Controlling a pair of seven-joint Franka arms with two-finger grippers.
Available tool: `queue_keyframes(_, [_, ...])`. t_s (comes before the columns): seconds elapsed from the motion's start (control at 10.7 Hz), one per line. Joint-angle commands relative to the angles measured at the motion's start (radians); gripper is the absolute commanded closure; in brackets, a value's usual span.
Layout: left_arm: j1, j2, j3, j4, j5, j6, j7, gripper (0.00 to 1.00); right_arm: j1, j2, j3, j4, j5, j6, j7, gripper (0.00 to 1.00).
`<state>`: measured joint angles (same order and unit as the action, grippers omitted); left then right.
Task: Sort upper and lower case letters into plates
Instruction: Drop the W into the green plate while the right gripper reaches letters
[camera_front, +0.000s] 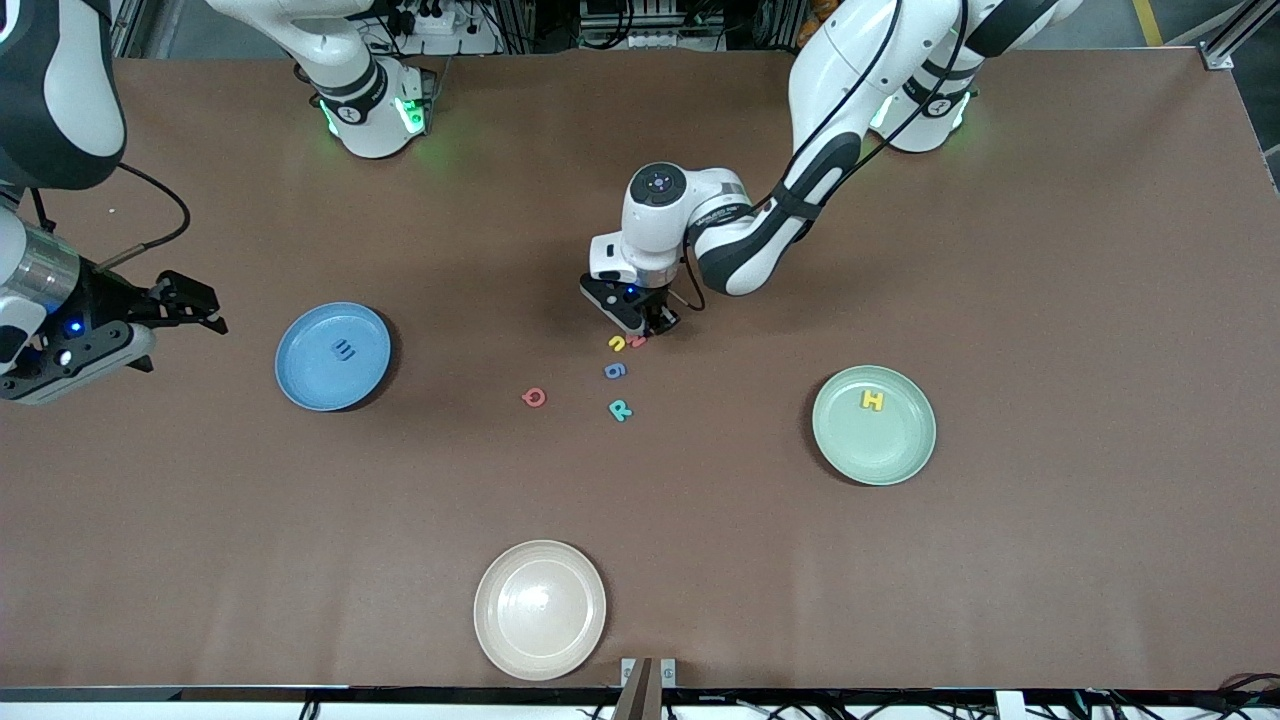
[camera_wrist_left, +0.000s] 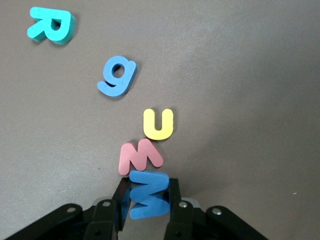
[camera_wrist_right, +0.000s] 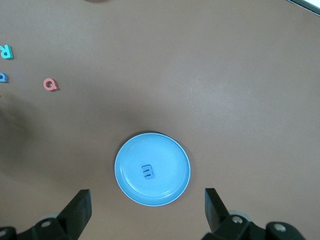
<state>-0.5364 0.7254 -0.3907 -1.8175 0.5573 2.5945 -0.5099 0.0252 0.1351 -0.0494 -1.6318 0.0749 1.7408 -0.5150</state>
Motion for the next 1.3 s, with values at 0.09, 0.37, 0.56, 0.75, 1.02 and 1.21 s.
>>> queue_keyframes(0.09, [0.010, -0.010, 0.001, -0.002, 0.021, -0.043, 0.007, 1.00, 0.004, -0.011, -0.006, -0.005, 0.019, -0.009, 0.001, 0.00])
queue_keyframes(0.37, [0.047, -0.081, -0.040, -0.008, -0.028, -0.221, 0.022, 1.00, 0.002, -0.011, -0.006, -0.006, 0.019, -0.009, 0.000, 0.00])
queue_keyframes(0.56, [0.169, -0.107, -0.120, -0.009, -0.045, -0.295, 0.076, 1.00, 0.005, -0.008, -0.004, -0.008, 0.020, -0.030, 0.012, 0.00])
queue_keyframes(0.75, [0.368, -0.112, -0.210, -0.026, -0.045, -0.327, 0.170, 1.00, 0.036, -0.005, 0.012, -0.005, 0.031, -0.027, 0.073, 0.00])
queue_keyframes(1.02, [0.609, -0.113, -0.270, -0.025, -0.045, -0.368, 0.334, 1.00, 0.121, 0.012, 0.132, -0.003, 0.039, 0.063, 0.327, 0.00])
queue_keyframes(1.21, [0.717, -0.124, -0.272, -0.028, -0.043, -0.417, 0.437, 1.00, 0.240, 0.055, 0.176, -0.005, 0.036, 0.142, 0.549, 0.00])
